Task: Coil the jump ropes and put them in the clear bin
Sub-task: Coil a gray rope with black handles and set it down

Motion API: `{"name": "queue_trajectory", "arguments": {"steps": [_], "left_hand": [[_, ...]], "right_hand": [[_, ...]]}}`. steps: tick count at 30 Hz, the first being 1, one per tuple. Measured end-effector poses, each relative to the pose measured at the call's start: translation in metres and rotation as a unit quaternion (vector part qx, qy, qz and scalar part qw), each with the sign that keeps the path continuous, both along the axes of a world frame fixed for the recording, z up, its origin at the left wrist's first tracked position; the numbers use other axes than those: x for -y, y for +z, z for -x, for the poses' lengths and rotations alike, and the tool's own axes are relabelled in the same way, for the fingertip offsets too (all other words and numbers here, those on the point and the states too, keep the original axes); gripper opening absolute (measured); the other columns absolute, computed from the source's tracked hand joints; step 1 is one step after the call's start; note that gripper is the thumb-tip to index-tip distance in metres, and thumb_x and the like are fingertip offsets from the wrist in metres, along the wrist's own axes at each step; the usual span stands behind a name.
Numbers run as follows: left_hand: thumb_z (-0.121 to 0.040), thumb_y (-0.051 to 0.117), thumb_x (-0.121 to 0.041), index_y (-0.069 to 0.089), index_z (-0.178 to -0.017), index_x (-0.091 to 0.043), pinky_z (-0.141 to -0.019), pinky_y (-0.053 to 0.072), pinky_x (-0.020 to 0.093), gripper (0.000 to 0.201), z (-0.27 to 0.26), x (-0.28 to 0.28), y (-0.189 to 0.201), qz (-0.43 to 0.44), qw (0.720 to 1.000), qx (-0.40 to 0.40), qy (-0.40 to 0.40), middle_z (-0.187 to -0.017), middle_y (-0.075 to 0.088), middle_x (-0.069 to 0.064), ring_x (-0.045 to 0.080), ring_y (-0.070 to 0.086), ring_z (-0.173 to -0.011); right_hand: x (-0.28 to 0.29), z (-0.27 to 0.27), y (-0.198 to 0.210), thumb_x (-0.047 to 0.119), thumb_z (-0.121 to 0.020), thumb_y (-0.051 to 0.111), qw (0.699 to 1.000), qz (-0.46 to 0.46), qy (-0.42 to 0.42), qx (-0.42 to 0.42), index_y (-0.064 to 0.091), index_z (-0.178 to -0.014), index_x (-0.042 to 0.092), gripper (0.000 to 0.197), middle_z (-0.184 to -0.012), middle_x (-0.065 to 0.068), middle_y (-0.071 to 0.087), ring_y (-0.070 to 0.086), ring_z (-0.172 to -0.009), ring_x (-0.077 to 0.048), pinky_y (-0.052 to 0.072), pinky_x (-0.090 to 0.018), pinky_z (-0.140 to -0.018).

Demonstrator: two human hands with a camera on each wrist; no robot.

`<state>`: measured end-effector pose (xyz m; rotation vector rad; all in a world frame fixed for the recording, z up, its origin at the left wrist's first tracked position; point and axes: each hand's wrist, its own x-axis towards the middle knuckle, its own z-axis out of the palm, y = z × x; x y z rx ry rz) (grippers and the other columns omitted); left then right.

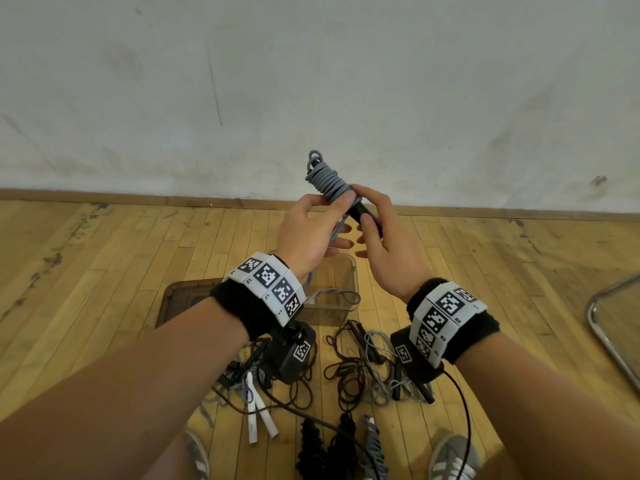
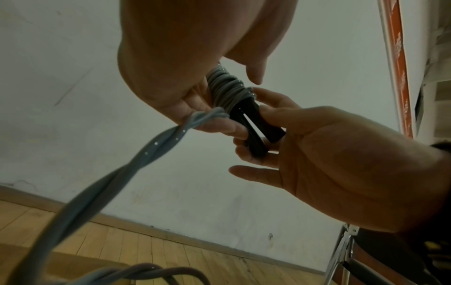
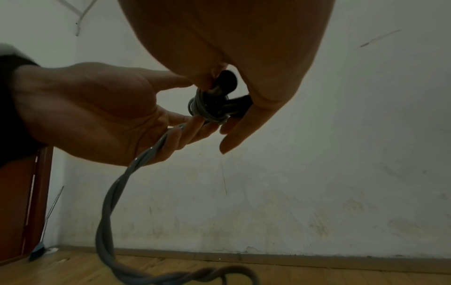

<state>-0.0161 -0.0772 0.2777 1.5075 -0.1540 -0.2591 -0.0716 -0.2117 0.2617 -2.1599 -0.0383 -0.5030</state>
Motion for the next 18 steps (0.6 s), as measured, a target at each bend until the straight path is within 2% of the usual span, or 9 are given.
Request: {"name": "queue_trajectory", "arguments": {"steps": [3,6,8,9,11,14,16,18], "left_hand": [[-0.092,0.068,-0.053,0.063,-0.121,-0.024,-0.062,0.054,0.028,0.040,0.000,0.000,-0.001,-0.007,1.000,0.014,0.000,-0.095,0.079,0.002,0.020,0.078,-0.074],[-0.097,0.064,-0.049,0.067,-0.120,-0.023,-0.061,0.053,0.027,0.035,-0.002,-0.001,-0.001,-0.004,0.999,0.034,-0.017,-0.102,0.079,0.001,0.018,0.077,-0.083],[-0.101,0.061,-0.042,0.068,-0.120,-0.020,-0.059,0.052,0.025,0.030,0.000,0.000,0.002,0.015,0.999,0.031,-0.034,-0.100,0.079,0.001,0.015,0.076,-0.079],[-0.102,0.060,-0.038,0.068,-0.119,-0.017,-0.057,0.053,0.023,0.028,0.001,0.000,0.003,0.030,0.998,0.024,-0.043,-0.096,0.079,0.002,0.013,0.075,-0.074],[-0.103,0.059,-0.034,0.070,-0.117,-0.015,-0.056,0.055,0.023,0.026,0.002,0.001,0.004,0.044,0.997,0.018,-0.059,-0.091,0.078,0.007,0.013,0.072,-0.068],[-0.101,0.061,-0.041,0.071,-0.118,-0.020,-0.065,0.057,0.030,0.029,-0.001,0.001,0.002,0.023,0.997,0.019,-0.064,-0.090,0.078,0.008,0.016,0.072,-0.069],[-0.098,0.064,-0.046,0.068,-0.124,-0.023,-0.066,0.055,0.032,0.035,-0.003,0.000,0.001,0.004,0.998,0.023,-0.053,-0.083,0.077,0.002,0.014,0.069,-0.064],[-0.096,0.066,-0.048,0.063,-0.129,-0.023,-0.065,0.055,0.031,0.041,-0.005,0.000,0.000,-0.008,0.999,0.023,-0.041,-0.083,0.078,0.001,0.014,0.070,-0.063]], "right_hand": [[-0.001,0.002,0.002,0.016,-0.105,0.052,0.998,-0.046,0.031,-0.009,0.035,-0.151,0.035,0.053,-0.109,0.005,0.066,0.069,-0.090,-0.012,0.061,-0.038,-0.078],[0.002,0.002,0.006,0.017,-0.100,0.062,0.985,-0.161,0.030,-0.051,0.029,-0.152,0.038,0.065,-0.111,-0.004,0.068,0.074,-0.086,-0.014,0.063,-0.034,-0.074],[0.005,0.001,0.007,0.022,-0.101,0.062,0.971,-0.218,0.026,-0.094,0.034,-0.150,0.033,0.059,-0.109,-0.008,0.071,0.073,-0.079,-0.013,0.062,-0.036,-0.075],[0.006,0.001,0.006,0.024,-0.102,0.061,0.966,-0.230,0.031,-0.114,0.039,-0.148,0.029,0.052,-0.107,-0.011,0.073,0.073,-0.078,-0.017,0.062,-0.039,-0.076],[0.006,0.000,0.003,0.026,-0.103,0.058,0.963,-0.234,0.042,-0.128,0.048,-0.142,0.020,0.041,-0.104,-0.013,0.075,0.073,-0.080,-0.023,0.062,-0.042,-0.077],[0.007,0.000,0.002,0.023,-0.102,0.059,0.972,-0.204,0.042,-0.106,0.052,-0.137,0.014,0.036,-0.105,-0.012,0.075,0.075,-0.083,-0.024,0.062,-0.037,-0.075],[0.009,-0.001,0.003,0.021,-0.101,0.062,0.976,-0.195,0.035,-0.090,0.053,-0.134,0.016,0.035,-0.107,-0.011,0.073,0.075,-0.083,-0.022,0.061,-0.033,-0.073],[0.012,-0.001,0.004,0.021,-0.098,0.067,0.978,-0.193,0.020,-0.082,0.051,-0.134,0.021,0.040,-0.110,-0.008,0.072,0.075,-0.083,-0.021,0.061,-0.031,-0.074]]}}
